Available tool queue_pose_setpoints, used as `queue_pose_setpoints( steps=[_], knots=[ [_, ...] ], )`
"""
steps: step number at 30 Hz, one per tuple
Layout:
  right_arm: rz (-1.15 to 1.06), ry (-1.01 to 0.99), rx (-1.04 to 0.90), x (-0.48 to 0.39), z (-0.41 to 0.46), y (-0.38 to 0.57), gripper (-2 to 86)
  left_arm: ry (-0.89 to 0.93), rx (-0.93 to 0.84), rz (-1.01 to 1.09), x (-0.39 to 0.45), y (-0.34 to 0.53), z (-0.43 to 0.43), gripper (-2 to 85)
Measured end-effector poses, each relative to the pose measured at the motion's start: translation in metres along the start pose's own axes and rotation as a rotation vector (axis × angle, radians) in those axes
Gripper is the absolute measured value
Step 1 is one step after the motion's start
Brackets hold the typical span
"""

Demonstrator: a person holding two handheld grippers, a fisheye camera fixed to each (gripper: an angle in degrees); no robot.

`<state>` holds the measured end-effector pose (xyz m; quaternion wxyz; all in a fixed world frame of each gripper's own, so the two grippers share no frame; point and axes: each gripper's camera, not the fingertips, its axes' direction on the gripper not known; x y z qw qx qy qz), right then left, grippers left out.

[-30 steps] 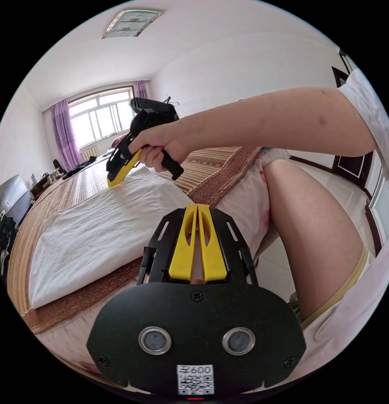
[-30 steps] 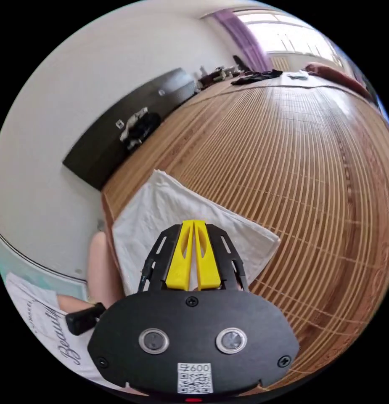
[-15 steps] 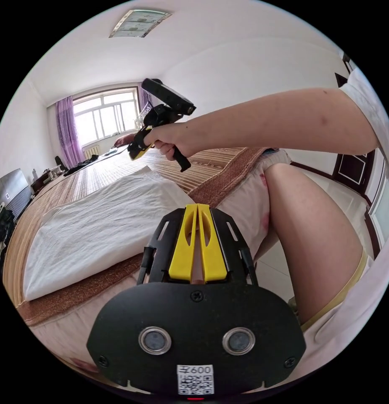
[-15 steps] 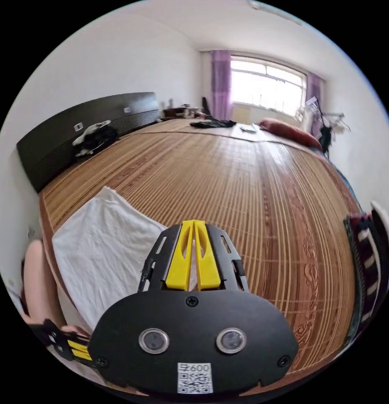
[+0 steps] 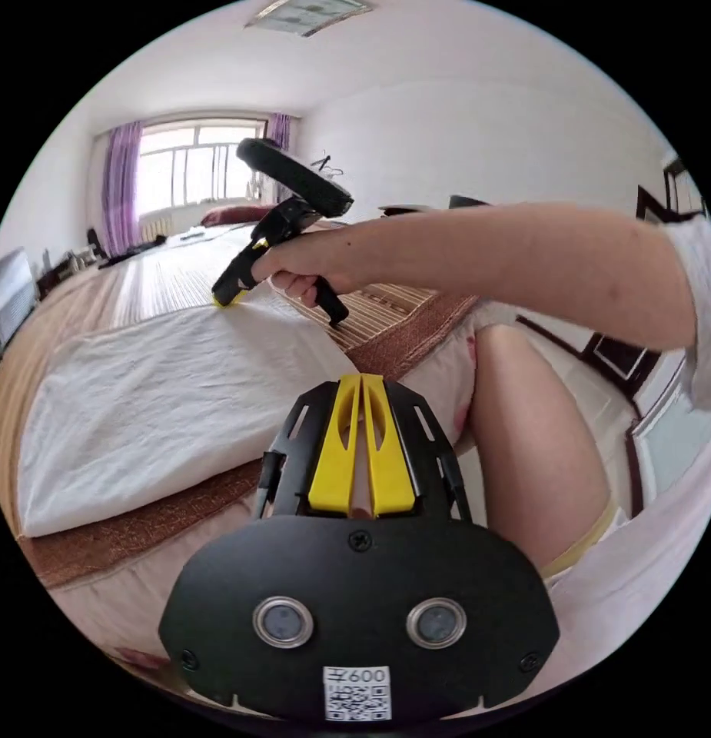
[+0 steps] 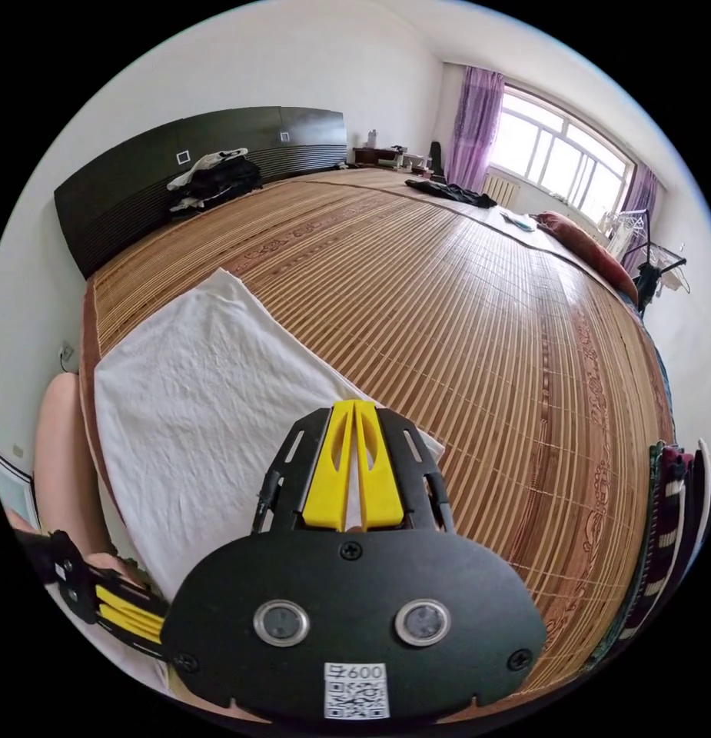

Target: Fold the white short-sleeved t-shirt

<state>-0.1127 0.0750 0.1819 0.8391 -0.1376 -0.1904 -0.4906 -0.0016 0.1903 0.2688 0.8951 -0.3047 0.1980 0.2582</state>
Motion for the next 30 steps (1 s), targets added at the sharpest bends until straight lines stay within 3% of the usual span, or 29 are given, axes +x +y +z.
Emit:
queue_pose_setpoints(
  steps=[2,6,11,13,17,19,25,26,28,30],
  knots=[
    [-0.01,0.016,0.0,-0.005,0.0,-0.001,-0.8,0.085,-0.046,-0.066,-0.027,-0.018,-0.014,0.6],
    [0.025,-0.034,-0.008,0.003,0.001,-0.003,-0.8,-0.31,-0.021,0.093,-0.045,-0.075,-0.071,0.6],
    [0.063,-0.091,-0.005,0.013,0.002,-0.004,-0.8,-0.437,-0.23,0.029,-0.166,-0.151,-0.063,0.7],
    [0.055,-0.075,-0.002,0.011,0.002,-0.004,-0.8,-0.341,-0.38,-0.145,-0.244,-0.169,-0.044,0.7],
    [0.027,-0.026,0.007,0.002,0.004,-0.002,-0.8,-0.171,-0.42,-0.361,-0.328,-0.165,-0.025,0.7],
    [0.024,-0.019,0.007,0.002,0.006,-0.001,-0.8,-0.007,-0.348,-0.483,-0.373,-0.152,-0.032,0.6],
    [0.049,-0.063,0.012,0.014,0.013,0.002,-0.8,0.064,-0.072,-0.836,-0.45,-0.099,-0.074,0.5],
    [0.062,-0.084,0.011,0.019,0.014,0.003,-0.8,-0.046,-0.02,-0.926,-0.455,-0.085,-0.086,0.5],
    [0.081,-0.113,0.009,0.026,0.017,0.005,-0.8,-0.102,0.011,-0.913,-0.455,-0.077,-0.095,0.4],
    [0.095,-0.135,0.009,0.032,0.02,0.006,-0.8,-0.231,-0.01,-0.784,-0.435,-0.083,-0.099,0.3]
  ],
)
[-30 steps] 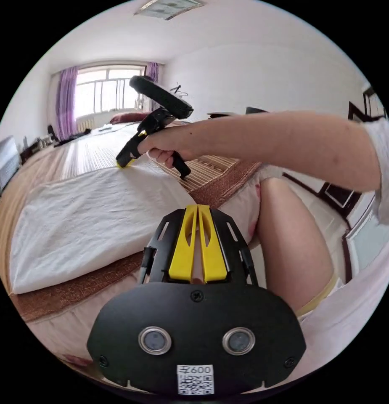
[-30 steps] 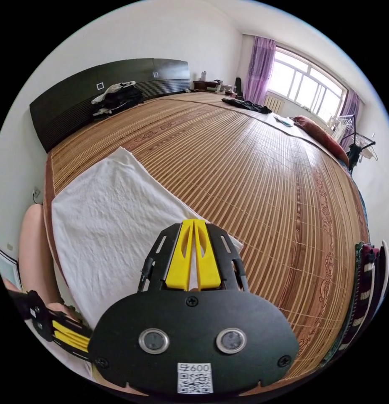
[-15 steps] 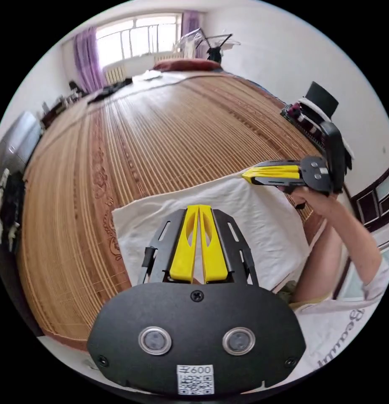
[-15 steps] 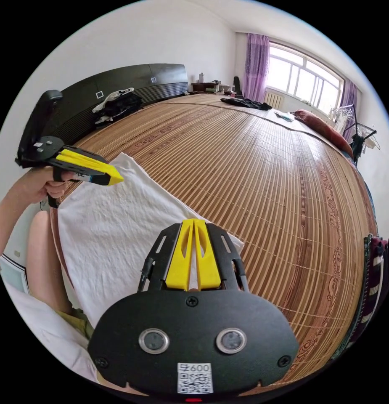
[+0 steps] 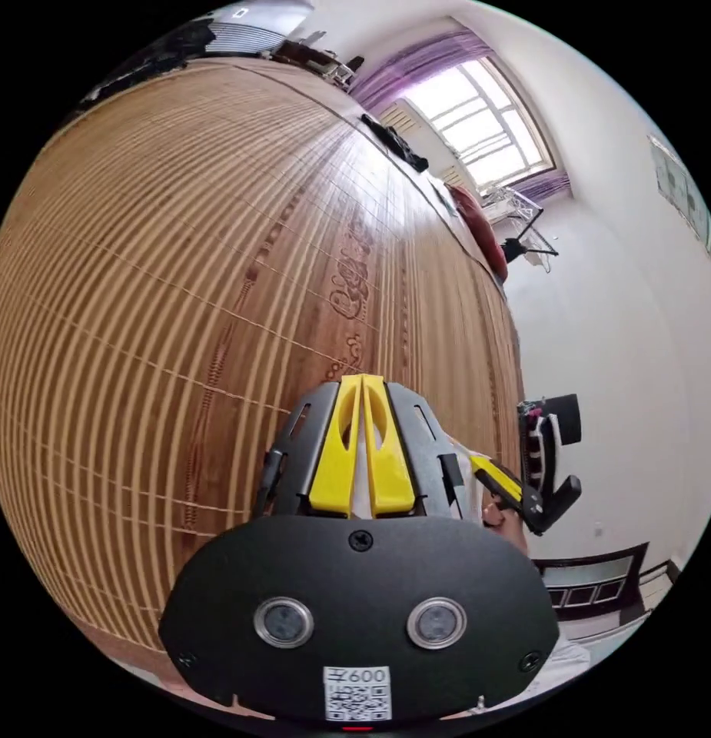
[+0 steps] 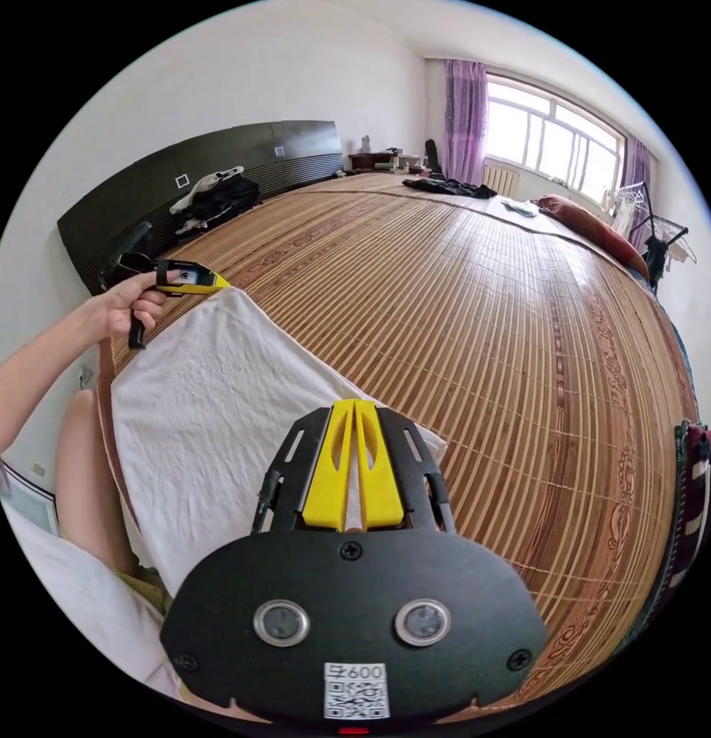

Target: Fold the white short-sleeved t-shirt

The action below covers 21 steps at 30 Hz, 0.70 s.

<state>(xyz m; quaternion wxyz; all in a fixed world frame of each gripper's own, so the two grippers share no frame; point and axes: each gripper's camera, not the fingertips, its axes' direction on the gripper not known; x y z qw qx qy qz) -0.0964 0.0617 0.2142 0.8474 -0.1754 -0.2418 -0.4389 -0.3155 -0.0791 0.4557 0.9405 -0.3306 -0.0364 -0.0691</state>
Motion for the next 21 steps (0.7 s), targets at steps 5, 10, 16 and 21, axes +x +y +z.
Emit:
queue_pose_setpoints(
  steps=[5,10,16,21],
  knots=[
    [0.041,-0.057,0.0,0.016,0.007,0.005,-0.8,0.326,-0.09,0.166,0.022,0.021,0.023,0.2],
    [0.021,-0.026,0.002,0.013,0.015,0.012,-0.8,0.142,-0.069,0.071,-0.006,0.051,0.036,0.5],
    [0.013,-0.012,0.005,0.012,0.028,0.024,-0.8,-0.309,0.343,0.277,0.039,0.154,-0.028,0.7],
    [0.031,-0.038,0.006,0.017,0.039,0.036,-0.8,-0.802,0.521,0.814,0.132,0.326,-0.013,0.9]
  ],
)
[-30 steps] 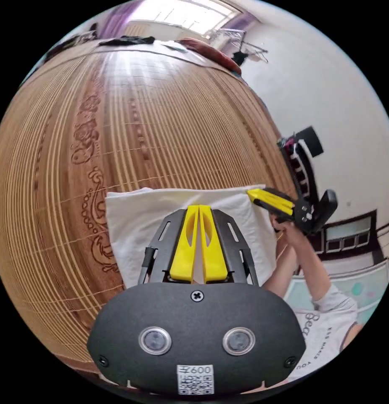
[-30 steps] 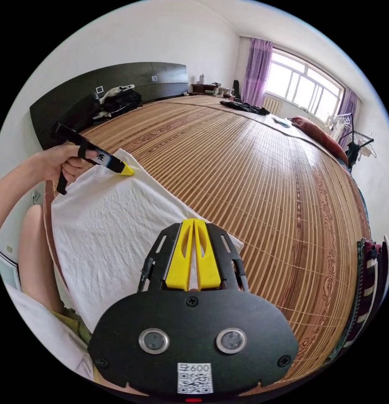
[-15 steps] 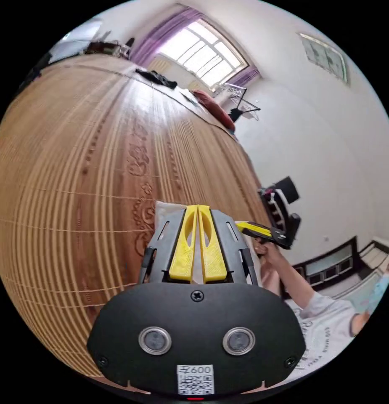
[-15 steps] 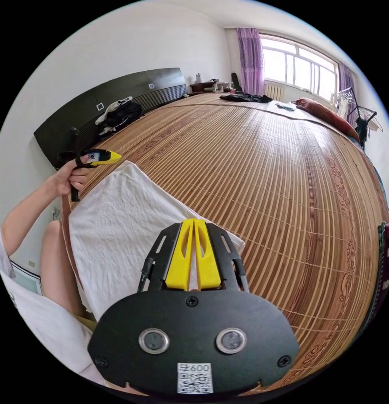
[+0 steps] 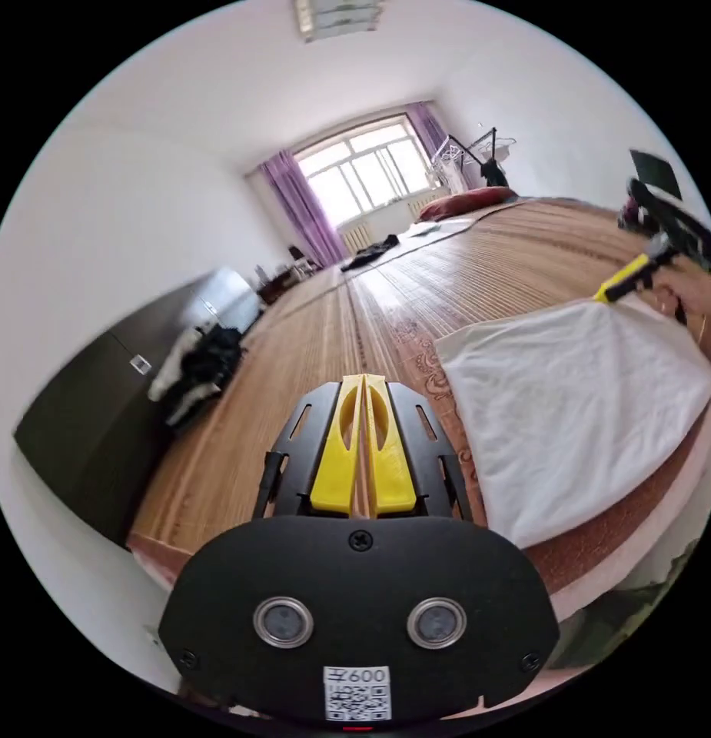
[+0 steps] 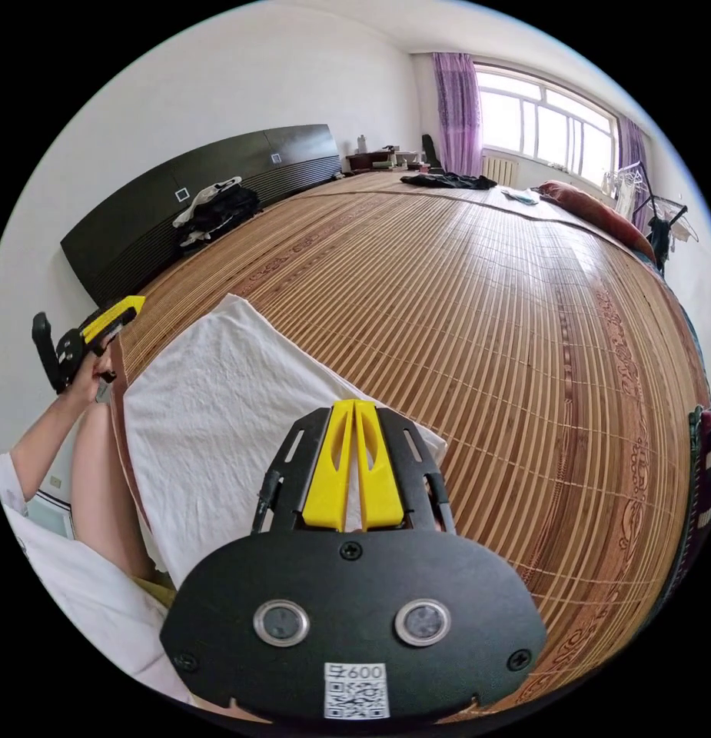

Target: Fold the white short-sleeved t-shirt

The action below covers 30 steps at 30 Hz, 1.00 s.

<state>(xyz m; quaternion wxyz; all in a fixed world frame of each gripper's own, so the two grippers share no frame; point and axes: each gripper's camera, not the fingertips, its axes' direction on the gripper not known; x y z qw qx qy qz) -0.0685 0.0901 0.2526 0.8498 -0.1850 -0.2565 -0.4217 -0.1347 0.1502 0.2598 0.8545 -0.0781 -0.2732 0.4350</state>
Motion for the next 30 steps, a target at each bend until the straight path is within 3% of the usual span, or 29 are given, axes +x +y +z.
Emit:
queue_pose_setpoints(
  steps=[2,5,10,12,15,18,22,25,30],
  knots=[
    [-0.01,0.013,0.002,-0.003,0.006,0.007,-0.8,0.036,0.075,0.006,0.033,0.022,-0.034,0.9],
    [-0.019,0.023,0.012,-0.007,0.011,0.018,-0.8,0.025,0.046,-0.075,0.074,0.049,-0.056,0.9],
    [-0.033,0.053,0.014,-0.016,0.022,0.036,-0.8,0.248,-0.086,-0.154,0.112,0.089,-0.048,0.9],
    [0.0,0.07,-0.002,-0.017,0.024,0.038,-0.8,0.284,-0.047,-0.216,0.112,0.106,-0.05,0.9],
    [0.129,0.111,0.162,-0.034,-0.009,0.05,-0.9,0.327,-0.017,-0.244,0.118,0.125,-0.05,0.8],
    [0.163,0.118,0.393,-0.098,-0.048,0.088,-0.9,0.333,0.012,-0.271,0.127,0.143,-0.052,0.7],
    [-0.077,0.04,0.564,-0.235,-0.02,0.174,-0.8,0.319,0.058,-0.284,0.141,0.166,-0.056,0.7],
    [-0.187,0.121,0.565,-0.309,0.032,0.216,-0.8,0.32,0.07,-0.291,0.145,0.177,-0.056,0.7],
    [0.016,0.048,0.443,-0.313,0.1,0.226,-0.8,0.364,0.088,-0.316,0.147,0.2,-0.053,0.5]
  ],
)
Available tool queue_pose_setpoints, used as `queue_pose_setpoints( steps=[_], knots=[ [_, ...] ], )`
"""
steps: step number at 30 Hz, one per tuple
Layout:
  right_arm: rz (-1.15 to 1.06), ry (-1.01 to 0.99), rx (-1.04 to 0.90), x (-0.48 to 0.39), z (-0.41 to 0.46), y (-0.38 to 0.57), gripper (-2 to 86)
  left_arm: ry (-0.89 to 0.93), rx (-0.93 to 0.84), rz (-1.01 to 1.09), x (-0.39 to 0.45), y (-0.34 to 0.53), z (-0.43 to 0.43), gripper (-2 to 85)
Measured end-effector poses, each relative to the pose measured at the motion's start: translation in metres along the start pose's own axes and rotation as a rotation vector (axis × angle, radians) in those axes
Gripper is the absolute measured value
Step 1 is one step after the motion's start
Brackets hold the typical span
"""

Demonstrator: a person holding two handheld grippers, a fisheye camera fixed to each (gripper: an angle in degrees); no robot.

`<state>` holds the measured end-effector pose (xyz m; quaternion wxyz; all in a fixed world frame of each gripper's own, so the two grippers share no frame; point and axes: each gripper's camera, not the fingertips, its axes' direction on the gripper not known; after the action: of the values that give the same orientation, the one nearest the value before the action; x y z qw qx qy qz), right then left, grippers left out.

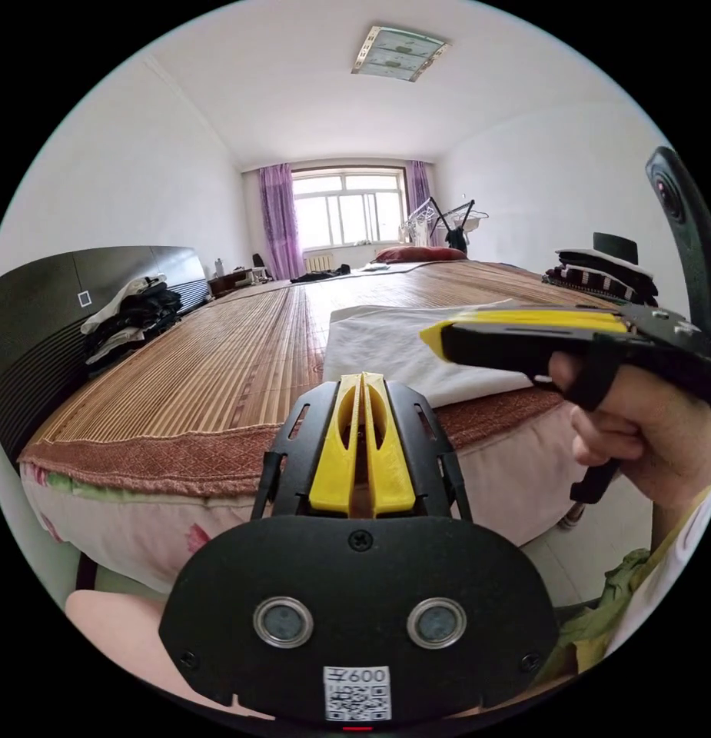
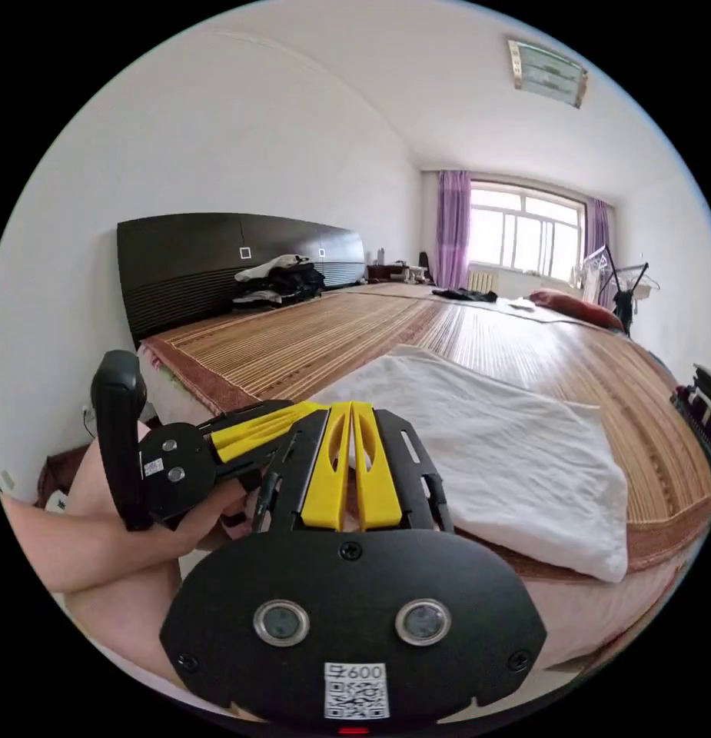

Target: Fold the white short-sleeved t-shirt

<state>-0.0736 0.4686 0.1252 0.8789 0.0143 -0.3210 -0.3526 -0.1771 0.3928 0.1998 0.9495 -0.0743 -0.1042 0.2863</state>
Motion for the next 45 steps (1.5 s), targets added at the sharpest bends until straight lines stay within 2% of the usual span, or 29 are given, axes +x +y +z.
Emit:
queue_pose_setpoints(
  steps=[3,6,8,12,14,19,23,27,29,32,35,39,41,42,45],
  knots=[
    [0.009,-0.015,0.013,0.011,0.005,0.032,-0.8,-0.019,0.007,0.018,0.003,0.01,0.001,0.4],
    [-0.07,0.058,0.049,0.022,-0.013,0.062,-0.8,-0.028,0.02,0.023,0.001,0.02,0.003,0.2],
    [-0.045,0.172,0.064,0.047,-0.036,0.091,-0.8,-0.028,0.022,0.022,-0.002,0.024,0.004,0.2],
    [0.002,0.249,0.099,0.084,-0.079,0.132,-0.8,-0.045,0.028,0.026,-0.009,0.033,0.009,0.1],
    [-0.077,0.257,0.085,0.083,-0.097,0.149,-0.8,-0.049,0.032,0.028,-0.013,0.036,0.011,0.1],
    [-0.033,0.398,0.087,0.063,-0.108,0.172,-0.8,-0.05,0.029,0.021,-0.031,0.039,0.019,0.2],
    [-0.131,0.43,0.122,0.047,-0.101,0.173,-0.8,-0.052,0.025,0.022,-0.052,0.037,0.028,0.2],
    [0.035,0.423,0.054,0.083,-0.095,0.187,-0.8,-0.019,0.004,-0.004,-0.083,0.03,0.04,0.5],
    [-0.019,0.35,0.087,0.093,-0.101,0.205,-0.8,0.035,-0.018,-0.055,-0.106,0.024,0.046,0.8],
    [-0.203,0.4,0.041,0.079,-0.094,0.211,-0.8,0.195,-0.087,-0.189,-0.159,0.01,0.058,1.7],
    [-0.13,0.347,0.019,0.091,-0.098,0.209,-0.8,0.385,-0.129,-0.326,-0.226,-0.003,0.064,4.3],
    [-0.116,0.328,0.0,0.095,-0.1,0.208,-0.8,0.453,-0.077,-0.424,-0.311,-0.019,0.065,8.2],
    [-0.13,0.338,0.003,0.094,-0.101,0.211,-0.8,0.584,-0.221,-0.462,-0.341,-0.033,0.093,9.5],
    [-0.126,0.337,0.003,0.095,-0.102,0.211,-0.8,0.715,-0.343,-0.512,-0.361,-0.042,0.119,10.9],
    [-0.094,0.33,0.011,0.098,-0.106,0.212,-0.8,0.894,-0.503,-0.661,-0.398,-0.053,0.17,13.4]
  ],
)
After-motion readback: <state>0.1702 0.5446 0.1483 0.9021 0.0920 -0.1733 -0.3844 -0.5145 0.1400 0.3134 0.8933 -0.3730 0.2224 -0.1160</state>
